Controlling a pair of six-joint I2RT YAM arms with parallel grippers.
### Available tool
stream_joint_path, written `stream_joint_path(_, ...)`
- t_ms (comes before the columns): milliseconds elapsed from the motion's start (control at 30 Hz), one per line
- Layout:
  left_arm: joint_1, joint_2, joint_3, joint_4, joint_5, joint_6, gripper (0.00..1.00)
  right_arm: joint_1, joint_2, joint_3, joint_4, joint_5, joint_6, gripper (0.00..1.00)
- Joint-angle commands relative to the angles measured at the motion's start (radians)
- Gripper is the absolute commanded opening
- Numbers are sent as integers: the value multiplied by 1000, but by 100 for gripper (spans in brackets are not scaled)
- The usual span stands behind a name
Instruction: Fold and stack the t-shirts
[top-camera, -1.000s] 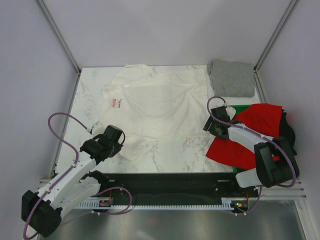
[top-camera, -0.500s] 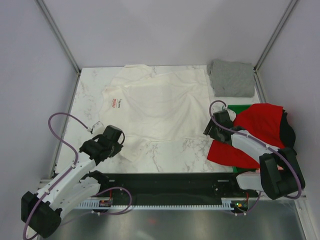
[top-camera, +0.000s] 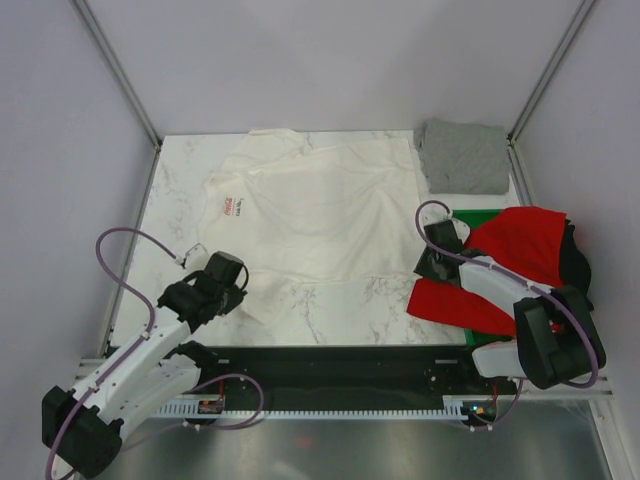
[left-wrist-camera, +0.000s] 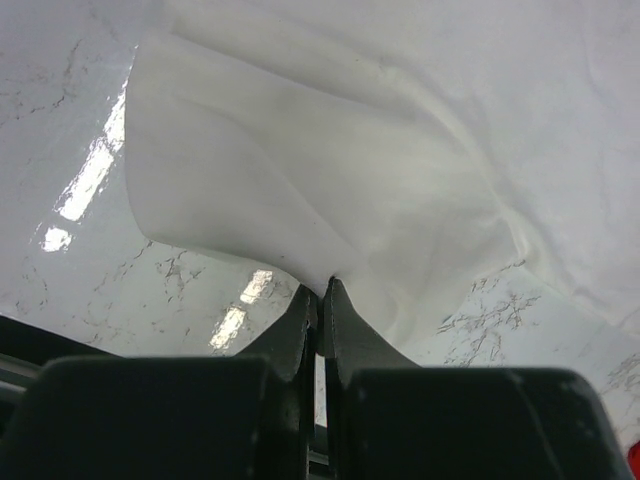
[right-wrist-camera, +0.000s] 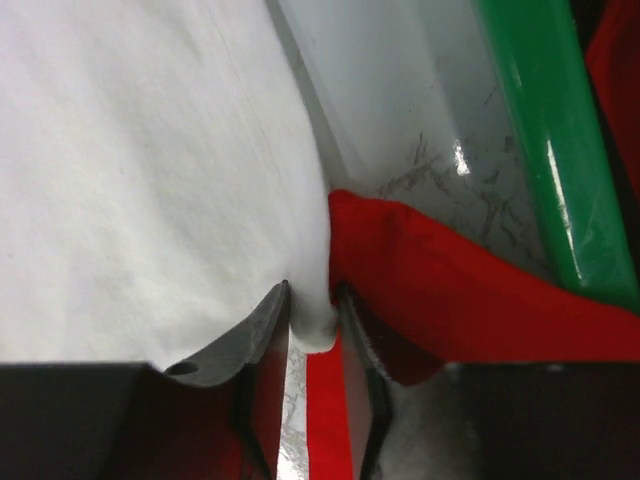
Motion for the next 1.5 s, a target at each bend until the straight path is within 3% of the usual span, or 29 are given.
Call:
stream_joint_path(0, 6, -13, -6, 23, -17, 36, 2, 0, 17, -4, -2, -3, 0, 32)
stream_joint_path(133, 6, -19, 13, 13, -10, 56, 2, 2, -21, 13, -49, -3, -5, 26)
stream_joint_path(467, 6, -22, 63, -13, -5, 70, 2, 2, -157, 31, -180, -34, -22, 27)
stream_joint_path(533, 6, -19, 63, -13, -6, 67, 2, 2, -165, 28, -182, -32, -25, 23)
stream_joint_path(567, 6, -20, 61, -12, -5, 66, 2, 2, -167, 26, -180, -29, -26, 11)
stream_joint_path(633, 6, -19, 63, -12, -5, 67, 2, 0, -155, 22, -174, -31, -32, 0)
stream_joint_path(833, 7, -31, 109, -52, -51, 127, 2, 2, -168, 16, -171, -32, -34, 0)
stream_joint_path(933, 10, -5, 164, -21, -49, 239, 3, 0, -171, 58, -209, -8, -37, 0)
stream_joint_path(1133, 73, 257, 409, 3, -65, 423, 3, -3, -49, 267, -252, 25, -81, 0)
stream_joint_path(1467, 278, 735, 895, 86, 49, 691, 2, -47, 376, 687, -289, 20, -166, 0)
